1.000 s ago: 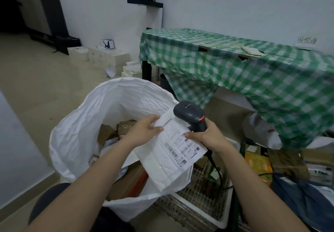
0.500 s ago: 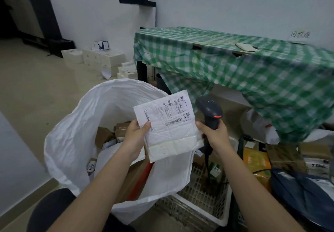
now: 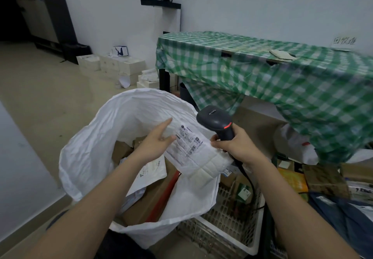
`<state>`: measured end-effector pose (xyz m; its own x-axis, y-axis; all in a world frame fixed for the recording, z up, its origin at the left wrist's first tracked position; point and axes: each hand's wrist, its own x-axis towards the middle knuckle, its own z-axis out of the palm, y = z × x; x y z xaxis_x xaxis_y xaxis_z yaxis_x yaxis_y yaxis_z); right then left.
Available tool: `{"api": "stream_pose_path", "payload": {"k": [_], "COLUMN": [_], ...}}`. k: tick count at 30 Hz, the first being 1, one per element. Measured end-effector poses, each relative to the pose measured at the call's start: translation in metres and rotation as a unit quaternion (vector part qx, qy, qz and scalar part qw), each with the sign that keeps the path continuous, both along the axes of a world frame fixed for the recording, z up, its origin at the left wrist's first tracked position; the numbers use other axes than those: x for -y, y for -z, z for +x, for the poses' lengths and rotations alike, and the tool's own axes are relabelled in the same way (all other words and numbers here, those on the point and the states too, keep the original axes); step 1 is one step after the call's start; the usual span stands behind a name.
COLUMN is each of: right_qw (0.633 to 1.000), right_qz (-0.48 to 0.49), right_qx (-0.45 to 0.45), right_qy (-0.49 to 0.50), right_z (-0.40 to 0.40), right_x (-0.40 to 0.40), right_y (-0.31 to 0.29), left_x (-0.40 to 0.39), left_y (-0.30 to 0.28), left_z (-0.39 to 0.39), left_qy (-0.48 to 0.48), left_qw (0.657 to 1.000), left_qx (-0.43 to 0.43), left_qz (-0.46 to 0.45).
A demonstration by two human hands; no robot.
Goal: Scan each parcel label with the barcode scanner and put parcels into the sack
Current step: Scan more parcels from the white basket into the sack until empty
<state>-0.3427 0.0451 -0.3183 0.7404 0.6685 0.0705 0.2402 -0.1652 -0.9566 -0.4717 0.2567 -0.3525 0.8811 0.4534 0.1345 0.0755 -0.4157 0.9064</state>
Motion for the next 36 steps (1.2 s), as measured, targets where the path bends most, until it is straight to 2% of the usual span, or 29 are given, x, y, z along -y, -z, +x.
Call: {"api": "stream_pose_path", "payload": {"k": [2, 7, 11, 14, 17, 19, 22, 25, 30, 36], "right_qw": [1.000, 0.999, 0.997, 0.992, 0.989, 0.986, 0.959, 0.961, 0.993, 0.997], "right_qz": [-0.015, -0.031, -0.050, -0.025, 0.030, 0.002, -0.082, -0.048, -0.006, -0.059], "right_qx": [0.016, 0.042, 0.064, 0.098, 0.080, 0.099, 0.196, 0.152, 0.022, 0.022], "right_qy": [-0.015, -0.009, -0.007, 0.073, 0.118, 0.132, 0.188, 0.224, 0.116, 0.034], "right_z": [0.002, 0.013, 0.023, 0.025, 0.017, 0.009, 0.000, -0.009, -0.032, -0.049], "right_x": [-0.003, -0.008, -0.014, -0.017, -0.017, -0.018, -0.020, -0.020, -0.026, -0.030], "right_y": [-0.004, -0.015, -0.022, -0.022, -0.020, -0.016, -0.007, -0.004, -0.002, 0.000], "left_x": [-0.002, -0.012, -0.007, -0.011, -0.017, -0.018, -0.019, -0.021, -0.019, -0.016], "left_y": [-0.008, -0.015, -0.011, -0.009, -0.006, -0.005, -0.003, -0.003, -0.008, -0.010], "left_z": [0.006, 0.003, -0.008, -0.014, -0.015, -0.014, -0.010, -0.007, -0.004, -0.003], "left_qy": [0.043, 0.069, 0.057, -0.004, -0.095, -0.139, -0.184, -0.232, -0.235, -0.215], "left_qw": [0.999, 0.993, 0.995, 0.996, 0.984, 0.975, 0.967, 0.952, 0.944, 0.953], "left_qx": [-0.023, -0.094, -0.082, -0.039, 0.016, 0.040, 0.057, 0.073, 0.094, 0.089], "left_qz": [-0.002, 0.031, -0.027, -0.083, -0.151, -0.167, -0.168, -0.184, -0.212, -0.192]}}
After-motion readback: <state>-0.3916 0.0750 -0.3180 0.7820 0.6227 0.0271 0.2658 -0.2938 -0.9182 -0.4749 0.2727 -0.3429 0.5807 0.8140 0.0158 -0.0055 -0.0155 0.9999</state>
